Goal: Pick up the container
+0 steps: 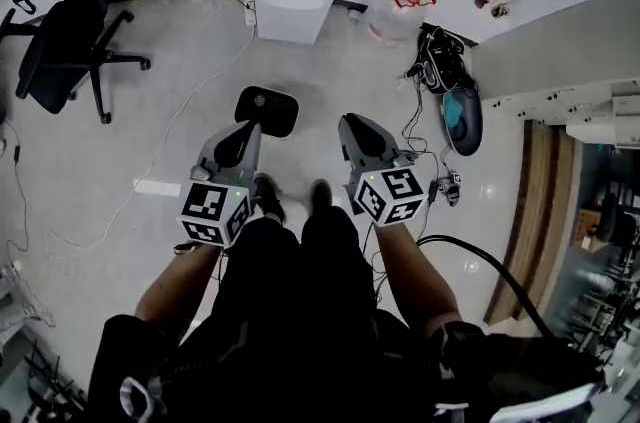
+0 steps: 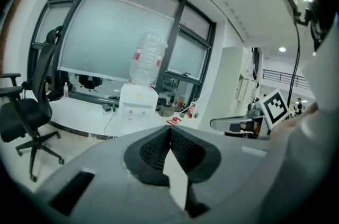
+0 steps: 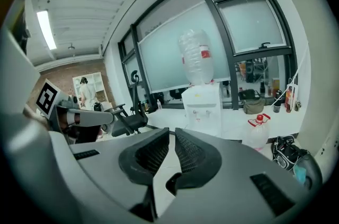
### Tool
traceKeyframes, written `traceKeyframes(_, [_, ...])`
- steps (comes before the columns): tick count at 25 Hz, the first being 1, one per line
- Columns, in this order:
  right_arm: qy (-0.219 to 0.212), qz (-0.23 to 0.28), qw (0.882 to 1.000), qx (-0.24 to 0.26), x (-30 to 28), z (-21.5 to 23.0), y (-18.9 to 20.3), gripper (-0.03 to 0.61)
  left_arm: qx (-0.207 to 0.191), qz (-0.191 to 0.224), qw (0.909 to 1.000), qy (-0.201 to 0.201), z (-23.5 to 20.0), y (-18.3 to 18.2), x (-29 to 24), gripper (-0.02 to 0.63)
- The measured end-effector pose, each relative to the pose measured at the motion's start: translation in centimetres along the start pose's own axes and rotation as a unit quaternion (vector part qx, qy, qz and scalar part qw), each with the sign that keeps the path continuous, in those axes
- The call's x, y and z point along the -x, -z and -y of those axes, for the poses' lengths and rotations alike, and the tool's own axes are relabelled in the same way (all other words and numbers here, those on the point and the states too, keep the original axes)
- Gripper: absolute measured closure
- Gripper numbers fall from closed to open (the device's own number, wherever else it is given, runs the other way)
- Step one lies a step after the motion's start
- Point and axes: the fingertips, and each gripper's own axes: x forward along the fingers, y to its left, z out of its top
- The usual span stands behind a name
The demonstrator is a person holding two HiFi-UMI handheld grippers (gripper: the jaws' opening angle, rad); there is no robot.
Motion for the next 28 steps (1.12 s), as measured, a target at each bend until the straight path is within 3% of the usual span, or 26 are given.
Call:
traceKeyframes(7, [-0.009, -0.039, 0.999, -0.027, -4.2, 5.0, 5.7, 0.568, 0.002, -0.046, 0.9989, -0.011, -1.2, 5.1, -5.9, 0.604])
traceKeyframes(12, [0.006, -0.057, 0.997, -0.047, -7.4, 9.8, 10.3, 0.568, 0.030, -0.076, 0.9966, -0.013, -1.8, 8.9, -10.3, 0.604])
traceKeyframes(16, [0.043, -0.073, 0.993, -0.080, -10.1, 13.2, 15.9, 0.568, 0.069, -0.099, 0.9925, -0.018, -4.1, 13.2, -13.1, 0.604])
traceKeyframes(24, [0.042, -0.129, 0.981, -0.141, -14.6, 16.0, 27.3, 0.568, 0.077, -0.135, 0.9870, -0.042, -7.0, 21.5, -18.1, 0.604])
traceKeyframes(28, [0.036, -0.151, 0.978, -0.139, -16.7, 17.1, 31.5, 0.568, 0.074, -0.156, 0.9842, -0.038, -7.8, 25.6, -20.5, 0.604])
